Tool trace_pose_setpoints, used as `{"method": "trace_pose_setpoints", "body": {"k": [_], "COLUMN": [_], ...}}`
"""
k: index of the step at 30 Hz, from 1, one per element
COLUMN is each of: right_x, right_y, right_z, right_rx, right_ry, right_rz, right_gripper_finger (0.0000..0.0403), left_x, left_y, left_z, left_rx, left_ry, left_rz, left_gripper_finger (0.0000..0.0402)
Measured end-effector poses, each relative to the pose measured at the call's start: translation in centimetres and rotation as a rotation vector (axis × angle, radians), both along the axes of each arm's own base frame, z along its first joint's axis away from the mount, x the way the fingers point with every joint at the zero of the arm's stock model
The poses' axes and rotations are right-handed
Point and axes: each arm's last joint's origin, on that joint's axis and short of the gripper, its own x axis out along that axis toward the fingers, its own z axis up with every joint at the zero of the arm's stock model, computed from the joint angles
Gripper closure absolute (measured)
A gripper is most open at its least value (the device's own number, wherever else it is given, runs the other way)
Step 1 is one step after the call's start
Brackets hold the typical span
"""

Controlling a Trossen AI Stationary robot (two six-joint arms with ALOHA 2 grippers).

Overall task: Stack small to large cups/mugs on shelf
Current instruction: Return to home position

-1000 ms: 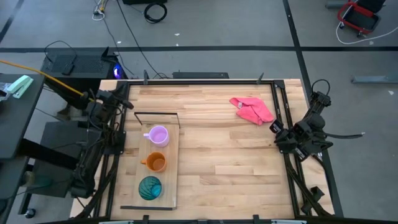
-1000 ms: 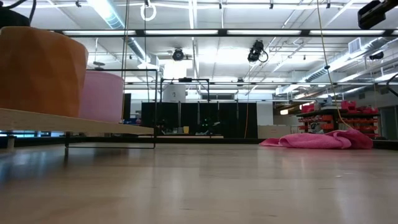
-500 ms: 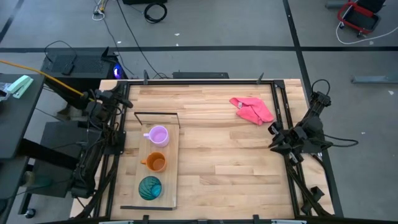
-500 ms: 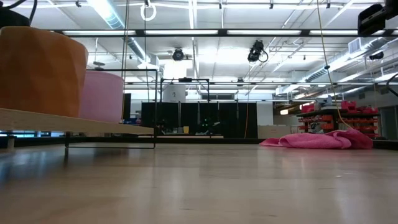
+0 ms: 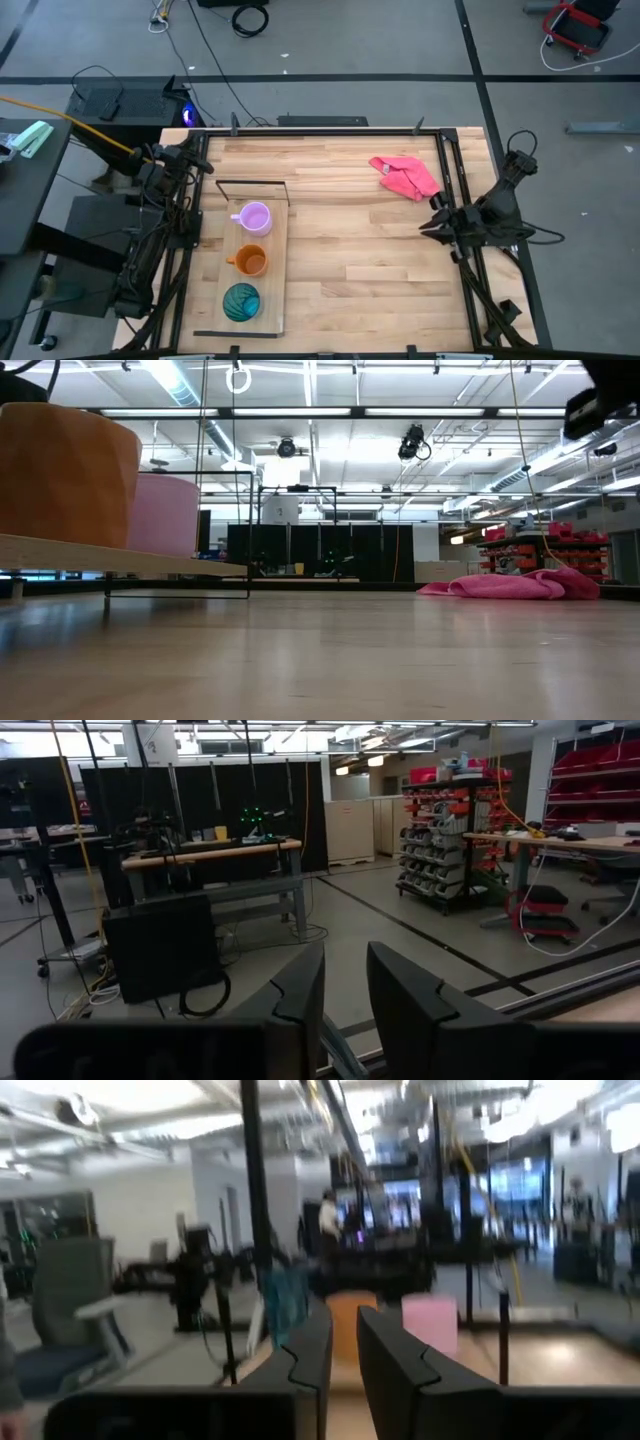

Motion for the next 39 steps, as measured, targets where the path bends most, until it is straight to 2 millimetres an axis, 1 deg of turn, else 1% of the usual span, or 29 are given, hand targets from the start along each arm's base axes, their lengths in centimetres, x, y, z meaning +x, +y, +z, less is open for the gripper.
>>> {"method": "trace_pose_setpoints", "body": {"k": [3, 6, 12, 20, 23, 26, 31, 36, 39], "right_x": [0.4, 0.7, 1.2, 1.9, 2.0, 2.1, 2.2, 2.3, 2.3], "right_y": [-0.1, -0.4, -1.4, -3.6, -4.3, -4.9, -5.5, -5.7, -5.8], "right_z": [-1.0, -1.5, -1.6, -1.6, -1.6, -1.2, -0.8, -1.2, -1.7], "right_rx": [0.017, 0.040, 0.047, 0.052, 0.046, 0.030, 0.003, -0.010, -0.034], "right_ry": [0.095, 0.151, 0.159, 0.153, 0.143, 0.106, 0.057, 0.091, 0.142], "right_rz": [-0.016, -0.052, -0.178, -0.423, -0.480, -0.465, -0.376, -0.302, -0.314], "right_gripper_finger": [0.0343, 0.0344, 0.0344, 0.0343, 0.0344, 0.0343, 0.0344, 0.0344, 0.0344], "left_x": [0.0, 0.0, 0.0, 0.0, 0.0, 0.0, 0.0, 0.0, 0.0], "left_y": [0.0, 0.0, 0.0, 0.0, 0.0, 0.0, 0.0, 0.0, 0.0], "left_z": [0.0, 0.0, 0.0, 0.0, 0.0, 0.0, 0.0, 0.0, 0.0], "left_rx": [0.000, 0.000, 0.000, 0.000, 0.000, -0.001, 0.000, 0.000, -0.001], "left_ry": [0.000, 0.000, 0.000, 0.000, 0.000, 0.000, 0.000, 0.000, 0.000], "left_rz": [0.000, 0.000, 0.000, 0.000, 0.000, -0.001, -0.001, -0.001, -0.001], "left_gripper_finger": [0.0313, 0.0317, 0.0321, 0.0312, 0.0313, 0.0317, 0.0321, 0.0316, 0.0313]}}
